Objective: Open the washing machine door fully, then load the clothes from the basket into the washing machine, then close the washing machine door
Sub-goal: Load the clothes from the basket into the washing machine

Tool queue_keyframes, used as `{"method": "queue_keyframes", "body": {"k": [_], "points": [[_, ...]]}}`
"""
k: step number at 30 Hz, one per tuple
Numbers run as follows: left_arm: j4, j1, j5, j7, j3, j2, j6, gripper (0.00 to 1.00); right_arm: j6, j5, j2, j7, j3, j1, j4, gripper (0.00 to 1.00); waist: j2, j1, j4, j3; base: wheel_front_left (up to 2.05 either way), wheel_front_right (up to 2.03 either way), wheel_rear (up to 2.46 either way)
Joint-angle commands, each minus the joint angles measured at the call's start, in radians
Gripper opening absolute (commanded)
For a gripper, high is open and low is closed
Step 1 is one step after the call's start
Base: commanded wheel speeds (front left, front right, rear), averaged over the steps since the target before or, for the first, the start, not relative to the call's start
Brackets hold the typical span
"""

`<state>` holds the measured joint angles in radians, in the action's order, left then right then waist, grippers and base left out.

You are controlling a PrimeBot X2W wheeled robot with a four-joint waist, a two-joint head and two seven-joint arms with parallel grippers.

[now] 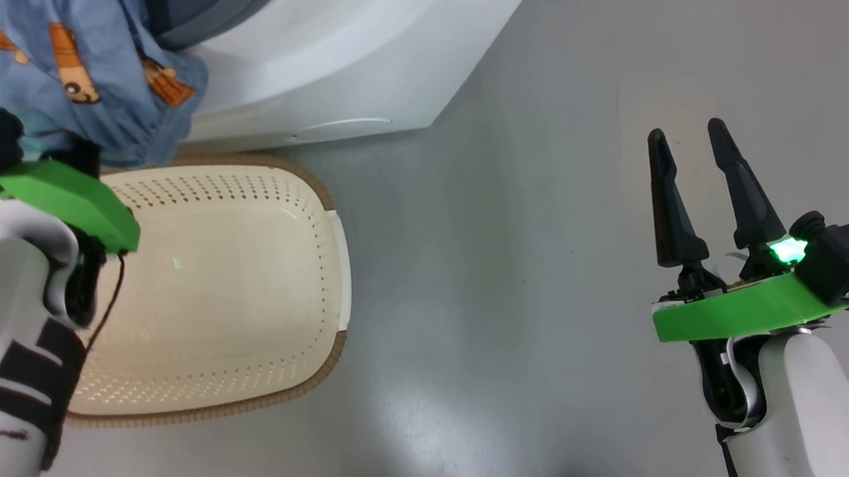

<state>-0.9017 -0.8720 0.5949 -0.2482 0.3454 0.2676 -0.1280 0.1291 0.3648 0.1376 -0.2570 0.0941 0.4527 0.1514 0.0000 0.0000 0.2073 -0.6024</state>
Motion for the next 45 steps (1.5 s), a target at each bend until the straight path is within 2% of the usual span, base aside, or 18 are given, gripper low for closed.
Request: {"method": "queue_keyframes", "body": {"k": [1, 14, 18, 27, 34, 39, 45], "points": [[0.024, 0.028, 0.001, -0.013, -0.025, 0.036, -0.003, 0.00, 0.002, -0.006, 0.004, -0.005, 0.021, -0.010, -0.018, 1.00, 0.0000, 0.0000, -0.003, 0.010, 0.00, 0.00, 0.00], [0.205, 0.140, -0.003, -0.013, -0.065, 0.035, -0.003, 0.00, 0.002, -0.007, -0.001, -0.005, 0.015, -0.027, -0.011, 1.00, 0.0000, 0.0000, -0.020, 0.057, 0.00, 0.00, 0.00], [0.285, 0.169, 0.003, -0.013, -0.087, 0.020, -0.003, 0.00, 0.002, -0.006, -0.001, -0.005, 0.015, -0.035, -0.008, 1.00, 0.0000, 0.0000, -0.026, 0.071, 0.00, 0.00, 0.00], [0.392, 0.135, -0.022, -0.014, -0.127, 0.000, 0.015, 0.00, 0.002, -0.004, -0.001, -0.005, 0.016, -0.046, -0.006, 1.00, 0.0000, 0.0000, -0.034, 0.085, 0.00, 0.00, 0.00], [0.335, -0.035, -0.005, 0.045, -0.143, 0.001, 0.036, 0.00, 0.002, 0.002, -0.003, -0.005, 0.022, -0.035, -0.016, 1.00, 0.0000, 0.0000, -0.019, 0.046, 0.00, 0.00, 0.00], [0.216, -0.191, 0.005, 0.101, -0.156, 0.013, 0.051, 0.00, 0.002, 0.006, -0.012, -0.005, 0.028, -0.021, -0.019, 1.00, 0.0000, 0.0000, 0.013, 0.002, 0.00, 0.00, 0.00], [0.071, -0.370, -0.018, 0.084, -0.168, 0.049, 0.083, 0.00, 0.002, 0.008, -0.023, -0.005, 0.022, -0.009, -0.023, 1.00, 0.0000, 0.0000, 0.063, -0.046, 0.00, 0.00, 0.00]]}}
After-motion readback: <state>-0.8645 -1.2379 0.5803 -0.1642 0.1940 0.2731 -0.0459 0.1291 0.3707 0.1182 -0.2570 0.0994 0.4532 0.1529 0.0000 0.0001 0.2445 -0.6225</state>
